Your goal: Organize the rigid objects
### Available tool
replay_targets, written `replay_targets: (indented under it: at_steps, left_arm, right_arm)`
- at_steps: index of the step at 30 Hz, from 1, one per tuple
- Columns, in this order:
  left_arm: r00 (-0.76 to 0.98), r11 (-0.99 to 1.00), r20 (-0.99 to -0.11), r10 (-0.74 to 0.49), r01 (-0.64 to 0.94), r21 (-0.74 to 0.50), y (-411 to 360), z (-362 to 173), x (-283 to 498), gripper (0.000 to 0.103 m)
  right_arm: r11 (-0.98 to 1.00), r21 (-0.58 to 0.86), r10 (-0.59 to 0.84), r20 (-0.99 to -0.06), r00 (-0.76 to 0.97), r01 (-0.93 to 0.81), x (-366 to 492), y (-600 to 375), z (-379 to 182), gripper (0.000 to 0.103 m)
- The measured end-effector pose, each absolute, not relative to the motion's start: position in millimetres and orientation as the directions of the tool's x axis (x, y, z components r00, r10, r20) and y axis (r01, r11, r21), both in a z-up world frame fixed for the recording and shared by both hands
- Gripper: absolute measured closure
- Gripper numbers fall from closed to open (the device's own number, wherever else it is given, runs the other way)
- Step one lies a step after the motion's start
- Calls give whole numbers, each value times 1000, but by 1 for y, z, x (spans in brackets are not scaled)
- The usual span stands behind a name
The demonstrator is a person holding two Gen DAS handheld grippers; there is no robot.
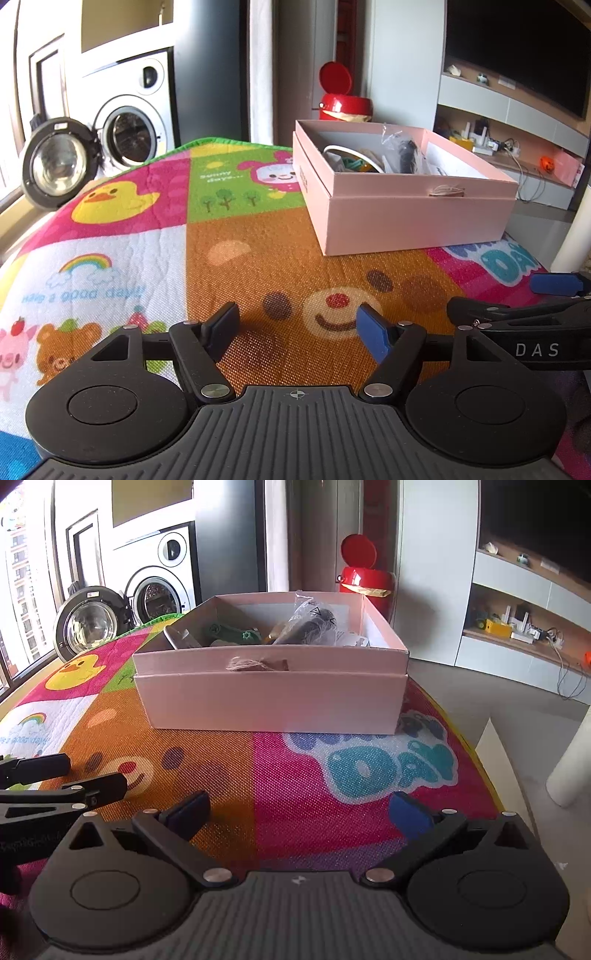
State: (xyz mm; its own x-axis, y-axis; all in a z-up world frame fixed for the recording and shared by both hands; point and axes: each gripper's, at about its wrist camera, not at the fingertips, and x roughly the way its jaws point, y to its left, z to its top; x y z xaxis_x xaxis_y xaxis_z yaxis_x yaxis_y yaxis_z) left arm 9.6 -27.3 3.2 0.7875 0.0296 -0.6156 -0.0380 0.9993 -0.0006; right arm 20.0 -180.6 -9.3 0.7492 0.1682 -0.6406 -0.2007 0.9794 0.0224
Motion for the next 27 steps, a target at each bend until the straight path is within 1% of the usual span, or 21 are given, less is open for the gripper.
replay_targets:
  at_steps: [7,12,27]
  left_arm:
    - [789,999,-614,34,-44,-1,-27,3,7,28]
    - [786,998,-615,56,-56,19,-30,4,4,28]
    - [788,997,-612,70,-70,25,-32,3,-1,28]
  right_arm:
    - [982,17,158,-623,767,-188,12,-183,-10,0]
    - [982,18,156,-626,764,-186,14,-182,-10,0]
    - [982,17,155,-624,766,-186,15,-181,-10,0]
